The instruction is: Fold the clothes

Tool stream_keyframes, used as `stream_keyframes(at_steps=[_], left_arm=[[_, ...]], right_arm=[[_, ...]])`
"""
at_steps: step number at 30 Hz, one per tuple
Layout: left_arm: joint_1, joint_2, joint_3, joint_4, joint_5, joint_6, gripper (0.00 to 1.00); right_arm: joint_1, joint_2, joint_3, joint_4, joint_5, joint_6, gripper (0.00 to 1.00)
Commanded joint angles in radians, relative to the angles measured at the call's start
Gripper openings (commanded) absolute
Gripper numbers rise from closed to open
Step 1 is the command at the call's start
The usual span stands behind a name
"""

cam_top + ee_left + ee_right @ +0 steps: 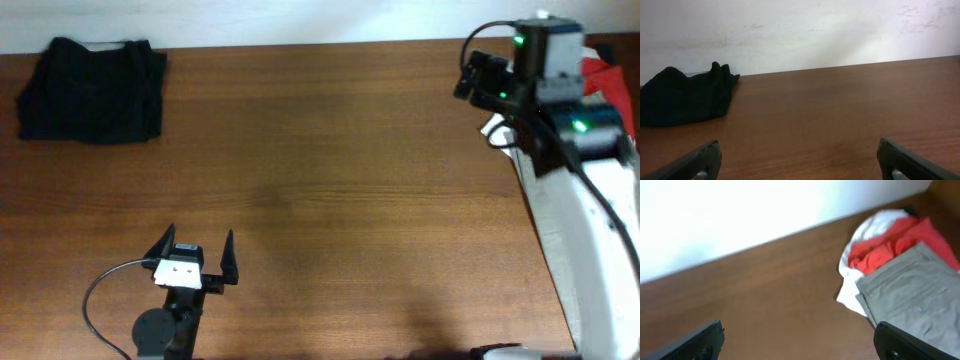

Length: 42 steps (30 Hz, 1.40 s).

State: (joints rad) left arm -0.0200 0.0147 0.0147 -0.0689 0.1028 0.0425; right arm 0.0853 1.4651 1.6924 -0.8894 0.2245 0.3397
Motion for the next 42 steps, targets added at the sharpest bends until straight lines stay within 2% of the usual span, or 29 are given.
stream_keyframes(at_steps=[1, 3, 5, 9, 12, 14, 17, 22, 25, 32, 37, 39, 42], left_arm=[[0.004, -0.003, -0.006, -0.003, -0.006, 0.012, 0.99], [0.004, -0.003, -0.006, -0.003, -0.006, 0.012, 0.99], [0.004, -0.003, -0.006, -0.003, -0.006, 0.012, 0.99], [0.004, -0.003, -0.006, -0.003, -0.006, 0.012, 0.99], [0.004, -0.003, -0.006, -0.003, -0.006, 0.012, 0.99], [0.004, -0.003, -0.006, -0.003, -0.006, 0.012, 0.99], [0.004, -0.003, -0.006, -0.003, -0.006, 0.012, 0.99], [0.004, -0.003, -0.006, -0.003, -0.006, 0.012, 0.99], [0.004, -0.003, -0.006, -0.002, -0.006, 0.012, 0.99], [0.004, -0.003, -0.006, -0.003, -0.006, 0.012, 0.99], [0.004, -0.003, -0.006, -0.003, -0.006, 0.012, 0.99], [0.004, -0.003, -0.006, -0.003, -0.006, 0.012, 0.99], [0.004, -0.003, -0.006, -0.003, -0.006, 0.012, 0.99]], right_arm=[[0.007, -0.122, 0.006, -0.003, 0.016, 0.005, 0.99], [0.006, -0.188, -0.003, -0.056, 0.035, 0.005, 0.99], [0.006, -0.280, -0.122, -0.036, 0.035, 0.005, 0.99], [0.006, -0.612, -0.700, 0.296, 0.008, 0.006, 0.99], [0.006, -0.930, -1.109, 0.560, -0.049, 0.005, 0.99], [0.006, -1.114, -1.283, 0.613, -0.049, 0.006, 0.99], [0.006, -1.305, -1.448, 0.640, -0.056, 0.006, 0.99], [0.006, -1.434, -1.569, 0.641, -0.081, 0.005, 0.99], [-0.008, -1.462, -1.638, 0.708, -0.098, 0.000, 0.99], [-0.074, -1.462, -1.650, 0.730, -0.224, -0.240, 0.99], [-0.074, -1.462, -1.650, 0.733, -0.251, -0.285, 0.99], [-0.077, -1.462, -1.650, 0.737, -0.135, -0.284, 0.99], [-0.079, -1.462, -1.658, 0.752, -0.152, -0.284, 0.99]])
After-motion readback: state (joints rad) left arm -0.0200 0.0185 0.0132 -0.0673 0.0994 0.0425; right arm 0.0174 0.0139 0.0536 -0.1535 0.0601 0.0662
